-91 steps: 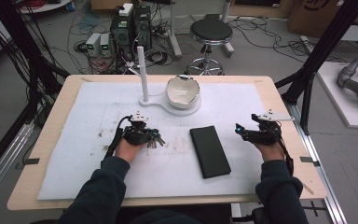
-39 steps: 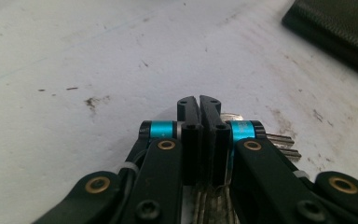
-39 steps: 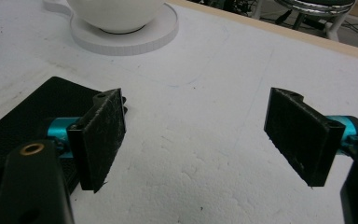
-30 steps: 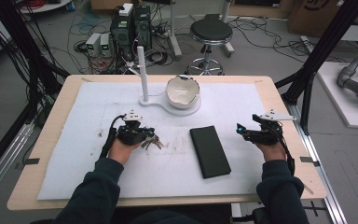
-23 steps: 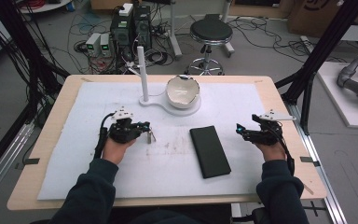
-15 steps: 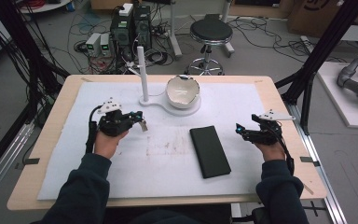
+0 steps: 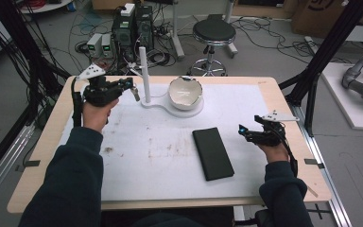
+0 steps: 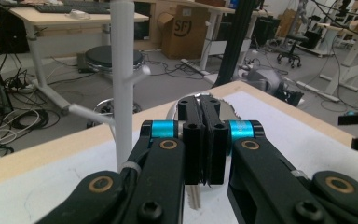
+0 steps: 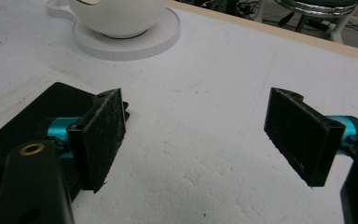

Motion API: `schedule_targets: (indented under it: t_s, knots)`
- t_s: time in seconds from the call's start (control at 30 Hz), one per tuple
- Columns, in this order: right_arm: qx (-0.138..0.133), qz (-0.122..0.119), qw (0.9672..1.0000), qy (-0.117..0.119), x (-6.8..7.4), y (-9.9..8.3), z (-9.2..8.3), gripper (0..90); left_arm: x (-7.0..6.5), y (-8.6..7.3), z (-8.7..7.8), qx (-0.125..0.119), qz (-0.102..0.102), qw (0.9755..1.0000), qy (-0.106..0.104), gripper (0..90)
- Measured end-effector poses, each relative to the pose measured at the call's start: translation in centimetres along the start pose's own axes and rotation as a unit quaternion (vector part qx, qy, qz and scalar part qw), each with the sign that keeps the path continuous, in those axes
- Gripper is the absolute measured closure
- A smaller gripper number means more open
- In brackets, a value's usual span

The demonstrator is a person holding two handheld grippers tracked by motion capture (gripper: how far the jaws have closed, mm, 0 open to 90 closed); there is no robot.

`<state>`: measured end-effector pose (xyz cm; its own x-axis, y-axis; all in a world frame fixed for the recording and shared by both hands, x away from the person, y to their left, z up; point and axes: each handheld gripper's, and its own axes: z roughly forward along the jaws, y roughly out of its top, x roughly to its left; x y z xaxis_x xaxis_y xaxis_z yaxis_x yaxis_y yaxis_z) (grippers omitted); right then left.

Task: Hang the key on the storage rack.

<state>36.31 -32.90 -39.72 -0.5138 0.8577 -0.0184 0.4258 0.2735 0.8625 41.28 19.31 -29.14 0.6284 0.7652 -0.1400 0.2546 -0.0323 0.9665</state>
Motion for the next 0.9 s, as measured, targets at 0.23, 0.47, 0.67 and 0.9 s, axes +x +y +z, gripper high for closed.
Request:
schedule_targets:
  t_s: [0.23,0.47,0.67,0.9]
  knots:
    - [0.0,-0.004,1.0,0.004,0.2,0.1,0.2,20.6,1.2,2.6,2.4,0.0,-0.009,1.0,0.002,88.0]
    - [-0.002,0.0,1.0,0.006,0.0,0.1,0.2,20.6,2.2,2.6,4.5,0.002,-0.022,0.9997,0.012,88.0]
    - [0.0,0.001,1.0,0.008,0.1,0.1,0.2,20.6,2.9,2.2,5.0,0.003,-0.033,0.9992,0.021,88.0]
    - [0.0,0.001,1.0,0.009,0.1,0.1,0.2,20.6,3.2,1.9,5.7,0.014,-0.038,0.9982,0.043,87.4]
